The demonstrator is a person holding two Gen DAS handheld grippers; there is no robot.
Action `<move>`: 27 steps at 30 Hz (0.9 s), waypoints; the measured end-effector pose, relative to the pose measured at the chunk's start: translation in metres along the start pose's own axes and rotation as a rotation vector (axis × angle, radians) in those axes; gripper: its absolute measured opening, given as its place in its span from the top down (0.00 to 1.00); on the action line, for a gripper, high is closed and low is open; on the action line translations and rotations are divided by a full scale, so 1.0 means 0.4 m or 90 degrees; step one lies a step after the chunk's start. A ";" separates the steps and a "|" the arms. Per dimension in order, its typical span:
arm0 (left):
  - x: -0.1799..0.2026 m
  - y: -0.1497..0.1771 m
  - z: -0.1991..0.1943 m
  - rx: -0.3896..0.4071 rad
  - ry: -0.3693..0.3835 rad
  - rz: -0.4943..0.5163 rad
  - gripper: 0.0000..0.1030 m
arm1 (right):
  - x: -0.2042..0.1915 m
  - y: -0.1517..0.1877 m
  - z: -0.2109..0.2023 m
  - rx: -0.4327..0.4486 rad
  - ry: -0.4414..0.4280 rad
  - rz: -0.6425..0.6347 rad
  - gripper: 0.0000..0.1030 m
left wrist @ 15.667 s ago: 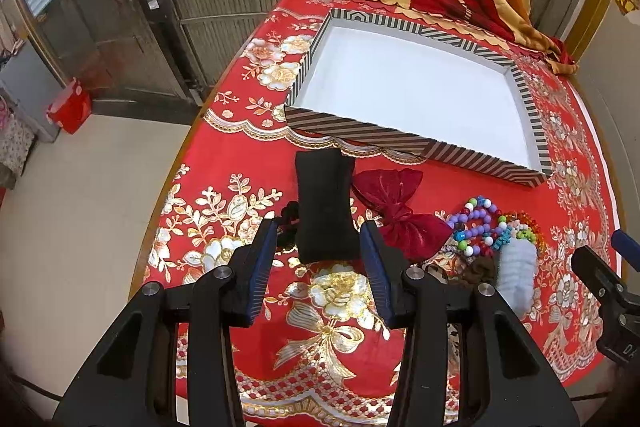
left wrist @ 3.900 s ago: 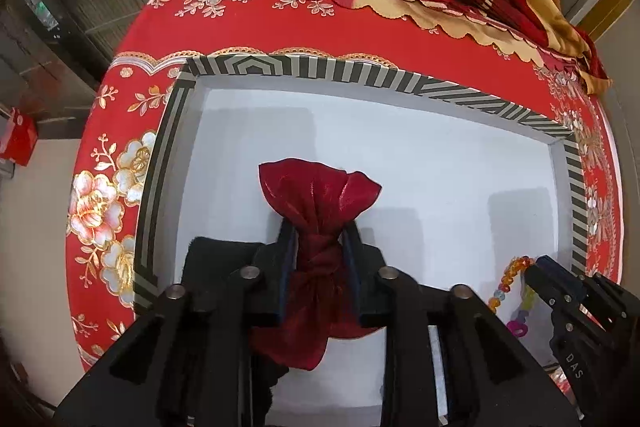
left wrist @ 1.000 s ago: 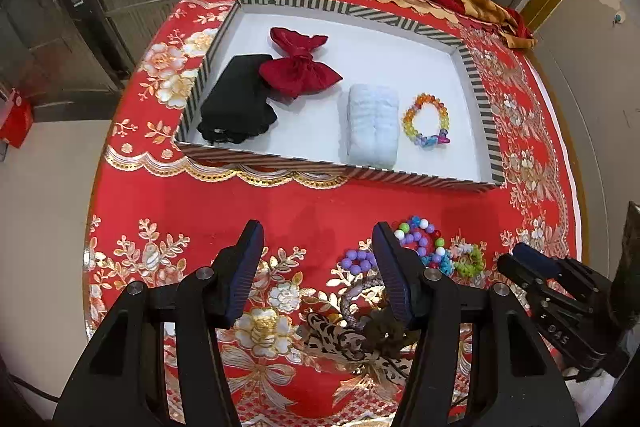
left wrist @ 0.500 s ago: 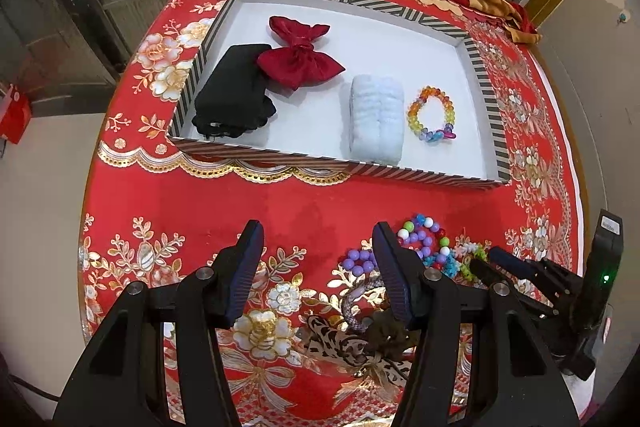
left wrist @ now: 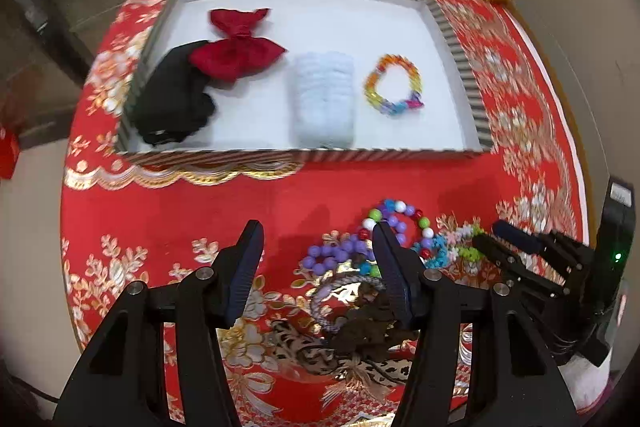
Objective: Organize jewelry
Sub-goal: 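Lower the left gripper onto the purple and white bead bracelet and close it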
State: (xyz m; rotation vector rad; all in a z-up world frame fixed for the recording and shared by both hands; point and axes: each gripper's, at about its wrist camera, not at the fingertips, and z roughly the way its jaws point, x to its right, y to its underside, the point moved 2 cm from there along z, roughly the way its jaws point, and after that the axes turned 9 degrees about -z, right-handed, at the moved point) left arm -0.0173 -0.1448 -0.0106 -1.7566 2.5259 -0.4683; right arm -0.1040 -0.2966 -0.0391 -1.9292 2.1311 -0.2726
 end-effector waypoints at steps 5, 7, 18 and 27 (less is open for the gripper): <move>0.039 0.001 0.047 -0.026 -0.006 0.039 0.45 | -0.003 -0.003 0.002 0.001 -0.005 0.007 0.74; 0.050 0.005 0.068 -0.040 -0.001 0.051 0.45 | -0.002 -0.003 0.002 0.002 -0.008 0.011 0.74; 0.067 0.009 0.138 -0.079 0.011 0.079 0.55 | -0.007 -0.007 0.004 0.001 0.000 0.016 0.73; 0.074 0.010 0.158 -0.071 0.029 0.096 0.89 | -0.006 0.004 0.002 0.015 0.009 0.017 0.73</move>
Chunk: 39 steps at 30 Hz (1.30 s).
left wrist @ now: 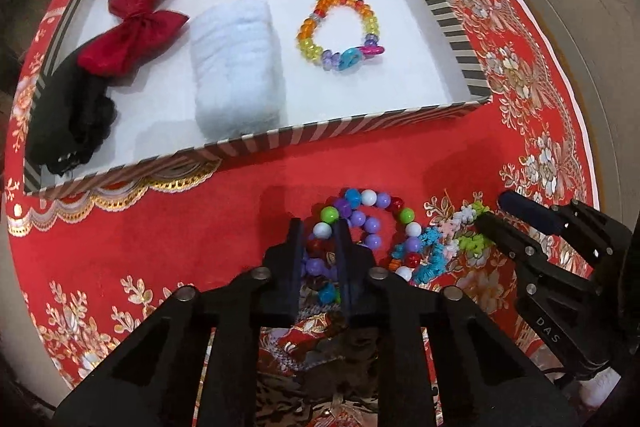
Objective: Organize jewelry
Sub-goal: 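Lower the left gripper onto the purple and white bead bracelet and close it, then grasp the green and blue bead bracelet with the right gripper while the left gripper lifts its bracelet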
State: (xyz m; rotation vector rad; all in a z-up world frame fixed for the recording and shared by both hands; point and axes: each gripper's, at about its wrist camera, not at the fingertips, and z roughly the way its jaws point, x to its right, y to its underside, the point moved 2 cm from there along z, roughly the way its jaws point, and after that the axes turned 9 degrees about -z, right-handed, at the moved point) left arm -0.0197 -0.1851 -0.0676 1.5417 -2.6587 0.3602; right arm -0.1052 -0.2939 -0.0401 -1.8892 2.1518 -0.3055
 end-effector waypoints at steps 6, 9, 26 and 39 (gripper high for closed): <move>-0.011 0.017 -0.029 0.016 0.026 -0.016 0.92 | 0.002 0.002 -0.002 0.004 -0.019 0.009 0.87; -0.022 0.008 -0.056 0.024 0.044 -0.030 0.92 | 0.003 -0.001 -0.019 0.016 -0.032 0.014 0.88; -0.075 0.000 -0.243 0.102 0.085 -0.093 0.92 | -0.011 -0.032 -0.090 0.034 -0.060 -0.011 0.89; -0.146 0.005 -0.311 0.144 0.077 -0.145 0.92 | -0.018 0.007 -0.008 -0.019 -0.030 -0.057 0.74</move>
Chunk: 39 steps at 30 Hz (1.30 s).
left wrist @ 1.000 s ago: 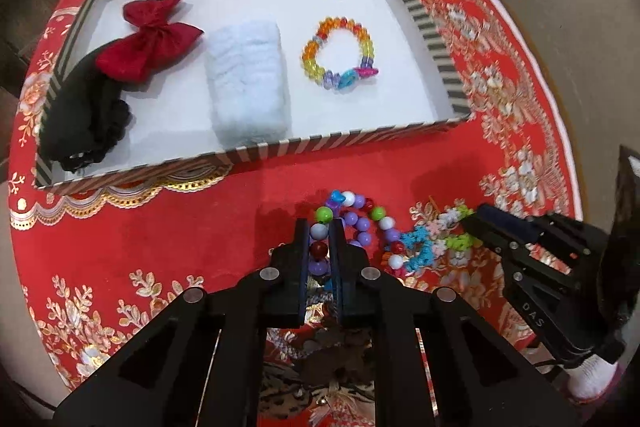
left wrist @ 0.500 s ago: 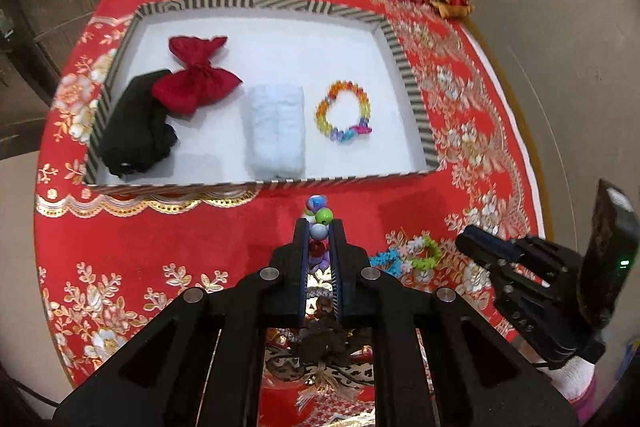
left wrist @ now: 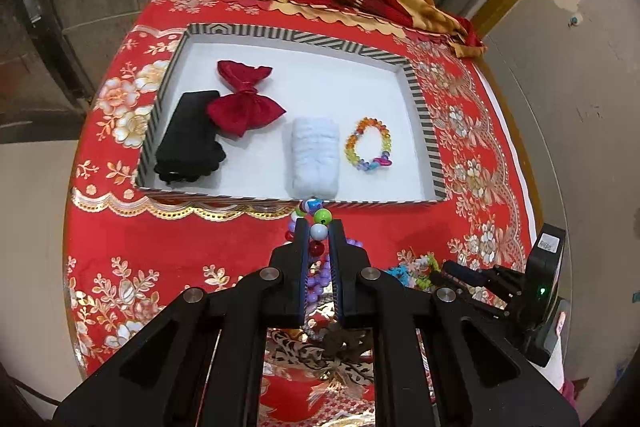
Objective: Organize jewelry
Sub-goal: 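Grasp the green and blue bead bracelet with the right gripper while the left gripper lifts its bracelet, then carry both held bracelets over the white tray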
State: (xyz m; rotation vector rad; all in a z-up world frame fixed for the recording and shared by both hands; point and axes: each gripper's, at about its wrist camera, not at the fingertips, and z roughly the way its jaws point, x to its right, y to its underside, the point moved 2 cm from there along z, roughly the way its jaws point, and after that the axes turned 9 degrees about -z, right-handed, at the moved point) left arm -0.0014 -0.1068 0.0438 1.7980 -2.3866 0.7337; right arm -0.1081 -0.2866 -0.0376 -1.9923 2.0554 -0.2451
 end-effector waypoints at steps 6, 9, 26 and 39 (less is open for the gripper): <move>-0.011 -0.001 -0.003 0.002 -0.004 -0.009 0.92 | -0.006 -0.009 0.008 0.010 0.013 -0.013 0.87; -0.018 -0.004 -0.008 0.005 -0.006 -0.013 0.92 | -0.010 -0.012 0.009 0.012 0.019 -0.027 0.92; -0.015 -0.095 -0.051 0.043 -0.027 -0.002 0.92 | -0.005 -0.138 -0.225 0.145 0.024 -0.036 0.93; 0.014 -0.224 0.013 0.056 -0.071 0.028 0.92 | -0.004 -0.330 -0.219 0.168 0.037 -0.069 0.93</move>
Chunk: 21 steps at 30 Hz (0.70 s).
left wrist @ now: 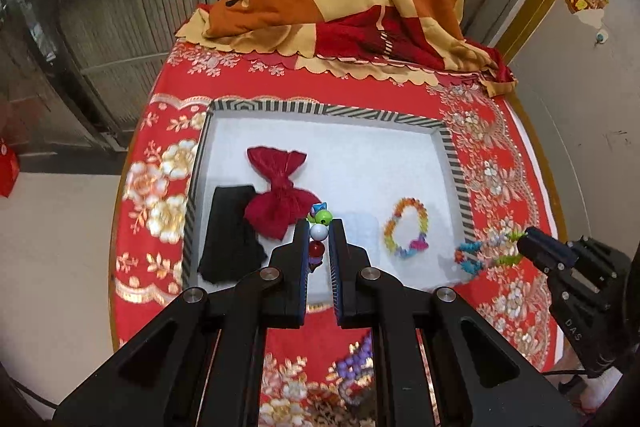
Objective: Organize jewelry
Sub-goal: 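Carry both held bracelets over the white tray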
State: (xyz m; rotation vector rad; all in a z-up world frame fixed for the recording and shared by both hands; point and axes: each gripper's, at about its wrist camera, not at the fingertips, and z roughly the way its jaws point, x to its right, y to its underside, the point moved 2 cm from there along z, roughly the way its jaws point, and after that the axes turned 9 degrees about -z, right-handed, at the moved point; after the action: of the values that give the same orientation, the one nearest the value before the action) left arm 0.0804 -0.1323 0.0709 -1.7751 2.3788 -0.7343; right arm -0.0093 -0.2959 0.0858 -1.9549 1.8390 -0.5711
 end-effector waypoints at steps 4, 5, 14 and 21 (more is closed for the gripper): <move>0.021 -0.037 0.046 -0.007 -0.006 0.013 0.92 | 0.007 -0.055 0.050 -0.005 -0.004 0.001 0.93; 0.027 -0.047 0.058 -0.010 -0.007 0.015 0.92 | 0.007 -0.067 0.063 -0.007 -0.005 0.000 0.93; 0.089 -0.136 0.188 -0.042 0.008 0.023 0.92 | 0.022 -0.144 0.195 -0.033 -0.034 0.023 0.93; 0.068 -0.169 0.308 -0.085 0.002 -0.010 0.92 | 0.078 -0.156 0.334 -0.083 -0.021 0.054 0.93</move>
State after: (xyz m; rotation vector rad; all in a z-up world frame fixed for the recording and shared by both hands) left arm 0.1736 -0.2118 -0.0031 -1.8454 2.4725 -0.5917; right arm 0.1173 -0.3224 0.0085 -1.9443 1.9723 -0.4009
